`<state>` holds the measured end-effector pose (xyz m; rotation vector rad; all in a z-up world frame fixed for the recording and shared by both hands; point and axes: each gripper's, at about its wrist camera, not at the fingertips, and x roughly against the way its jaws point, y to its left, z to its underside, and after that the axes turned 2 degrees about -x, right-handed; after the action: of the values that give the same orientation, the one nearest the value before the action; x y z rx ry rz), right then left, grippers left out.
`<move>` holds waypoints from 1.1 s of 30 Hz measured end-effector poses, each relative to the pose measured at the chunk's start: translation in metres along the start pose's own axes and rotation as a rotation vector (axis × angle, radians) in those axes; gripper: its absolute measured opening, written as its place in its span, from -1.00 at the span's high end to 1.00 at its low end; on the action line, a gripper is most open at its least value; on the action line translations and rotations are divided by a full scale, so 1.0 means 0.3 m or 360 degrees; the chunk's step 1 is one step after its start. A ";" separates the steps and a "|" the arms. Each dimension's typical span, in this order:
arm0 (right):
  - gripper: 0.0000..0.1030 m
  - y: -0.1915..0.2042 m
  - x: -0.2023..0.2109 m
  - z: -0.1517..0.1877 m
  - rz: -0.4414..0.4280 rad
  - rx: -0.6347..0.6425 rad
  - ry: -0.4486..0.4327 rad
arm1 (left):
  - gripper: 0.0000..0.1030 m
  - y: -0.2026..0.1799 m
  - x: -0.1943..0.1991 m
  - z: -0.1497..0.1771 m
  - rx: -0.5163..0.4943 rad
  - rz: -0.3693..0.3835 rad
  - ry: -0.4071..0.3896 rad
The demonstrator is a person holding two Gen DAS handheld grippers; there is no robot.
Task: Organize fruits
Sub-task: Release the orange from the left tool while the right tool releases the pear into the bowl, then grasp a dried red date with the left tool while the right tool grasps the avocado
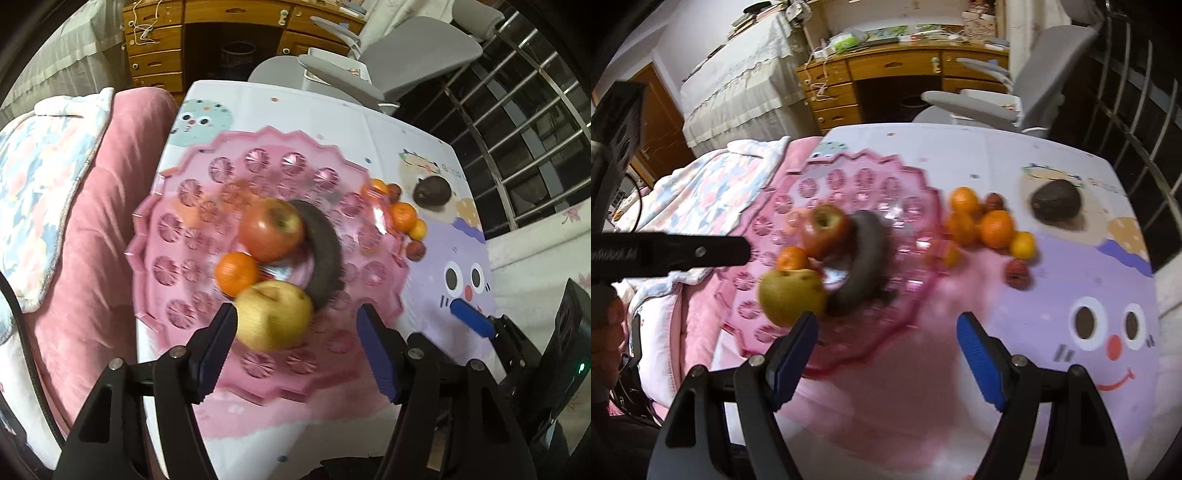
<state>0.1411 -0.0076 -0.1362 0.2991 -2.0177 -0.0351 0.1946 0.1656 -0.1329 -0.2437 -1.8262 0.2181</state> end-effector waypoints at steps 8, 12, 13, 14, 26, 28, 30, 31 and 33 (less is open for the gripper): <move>-0.52 -0.218 0.083 0.017 0.0055 0.0008 0.0003 | -0.28 -0.194 -0.010 0.030 0.0002 0.0023 -0.0036; -0.52 -0.317 0.116 0.014 0.0085 0.0043 -0.0006 | -0.28 -0.307 -0.026 0.047 -0.0010 0.0033 -0.0061; -0.52 -0.342 0.123 0.012 0.0087 0.0050 -0.0009 | -0.28 -0.333 -0.032 0.049 -0.0012 0.0038 -0.0065; -0.52 -0.376 0.133 0.008 0.0090 0.0064 -0.0015 | -0.28 -0.362 -0.039 0.055 -0.0012 0.0039 -0.0067; -0.52 -0.634 0.133 -0.084 -0.0025 0.0083 0.0043 | -0.30 -0.614 -0.160 0.084 -0.0003 -0.0009 -0.0110; -0.52 -0.670 0.121 -0.114 -0.0046 0.0065 0.0055 | -0.30 -0.638 -0.194 0.081 0.0000 -0.0036 -0.0098; -0.52 -0.697 0.105 -0.142 -0.0065 0.0047 0.0072 | -0.30 -0.658 -0.230 0.078 0.0000 -0.0046 -0.0083; -0.52 -0.708 0.099 -0.153 -0.0066 0.0040 0.0080 | -0.30 -0.663 -0.244 0.077 0.0005 -0.0050 -0.0084; -0.52 -0.735 0.078 -0.184 -0.0069 0.0018 0.0088 | -0.30 -0.674 -0.281 0.071 0.0031 -0.0075 -0.0087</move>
<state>0.2233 -0.2206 -0.1251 0.3475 -1.9570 -0.0426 0.1853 -0.0525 -0.1611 -0.1825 -1.8809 0.2109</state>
